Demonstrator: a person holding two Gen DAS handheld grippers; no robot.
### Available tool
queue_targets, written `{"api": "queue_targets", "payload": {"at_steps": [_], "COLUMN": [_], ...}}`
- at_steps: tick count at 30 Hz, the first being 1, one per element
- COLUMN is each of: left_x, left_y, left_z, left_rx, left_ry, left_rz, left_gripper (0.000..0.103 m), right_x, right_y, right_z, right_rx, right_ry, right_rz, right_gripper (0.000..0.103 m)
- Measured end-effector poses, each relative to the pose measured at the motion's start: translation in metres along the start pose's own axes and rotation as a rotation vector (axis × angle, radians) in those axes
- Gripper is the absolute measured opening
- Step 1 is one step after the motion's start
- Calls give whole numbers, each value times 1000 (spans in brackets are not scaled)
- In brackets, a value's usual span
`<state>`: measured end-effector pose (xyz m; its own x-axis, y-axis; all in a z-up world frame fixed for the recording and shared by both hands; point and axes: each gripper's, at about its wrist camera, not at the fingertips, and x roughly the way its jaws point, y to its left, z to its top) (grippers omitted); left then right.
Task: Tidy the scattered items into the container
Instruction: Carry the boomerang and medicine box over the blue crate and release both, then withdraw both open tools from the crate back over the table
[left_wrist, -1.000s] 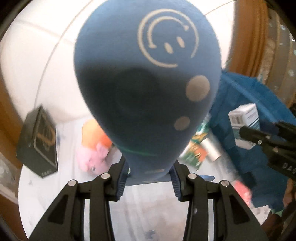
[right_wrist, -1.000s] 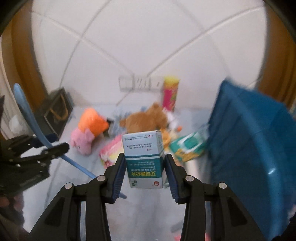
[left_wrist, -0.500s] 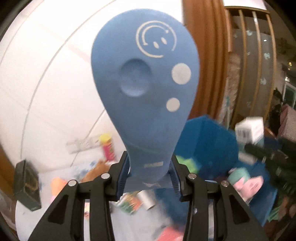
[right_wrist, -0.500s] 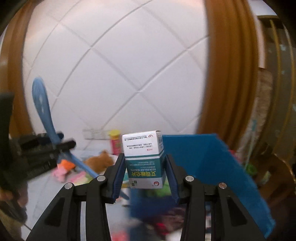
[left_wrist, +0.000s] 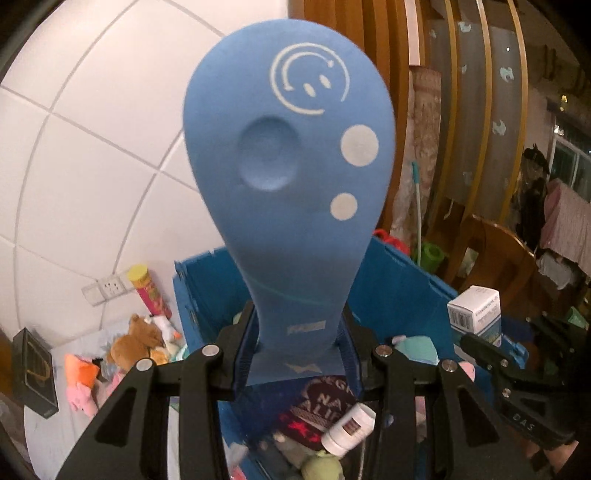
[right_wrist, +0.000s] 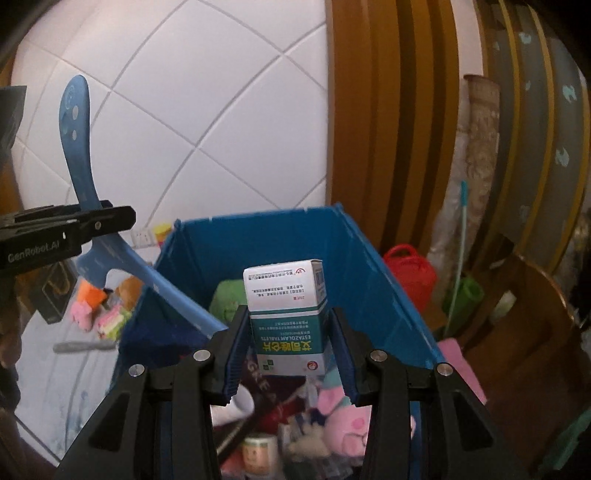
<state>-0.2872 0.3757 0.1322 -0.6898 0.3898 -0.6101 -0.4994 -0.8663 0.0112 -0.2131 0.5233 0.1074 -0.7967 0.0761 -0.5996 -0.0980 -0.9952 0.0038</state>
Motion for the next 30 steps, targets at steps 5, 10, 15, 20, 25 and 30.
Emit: {"api": "queue_targets", "payload": {"at_steps": [5, 10, 15, 20, 25, 30], "left_x": [-29, -71, -133, -184, -224, -249], "left_y": [0, 15, 55, 82, 104, 116], "left_z": [-25, -63, -125, -196, -261, -309], "left_rx": [0, -47, -97, -113, -186, -245], "left_ry": [-18, -41, -52, -50, -41, -17], "left_rz": [46, 85, 167, 256, 279, 316], "left_gripper": [103, 103, 103, 103, 103, 103], "right_x": [-1, -21, -54, -92, -121, -145], "right_y": [0, 20, 71, 131, 180, 220], "right_z": [-21, -43, -76, -121, -163, -203], "right_rx": [16, 18, 0, -17, -32, -59], "right_ry": [16, 4, -35, -71, -71, -62], "right_rz": [-18, -15, 34, 85, 107, 98], "right_gripper": [102, 102, 103, 103, 103, 103]}}
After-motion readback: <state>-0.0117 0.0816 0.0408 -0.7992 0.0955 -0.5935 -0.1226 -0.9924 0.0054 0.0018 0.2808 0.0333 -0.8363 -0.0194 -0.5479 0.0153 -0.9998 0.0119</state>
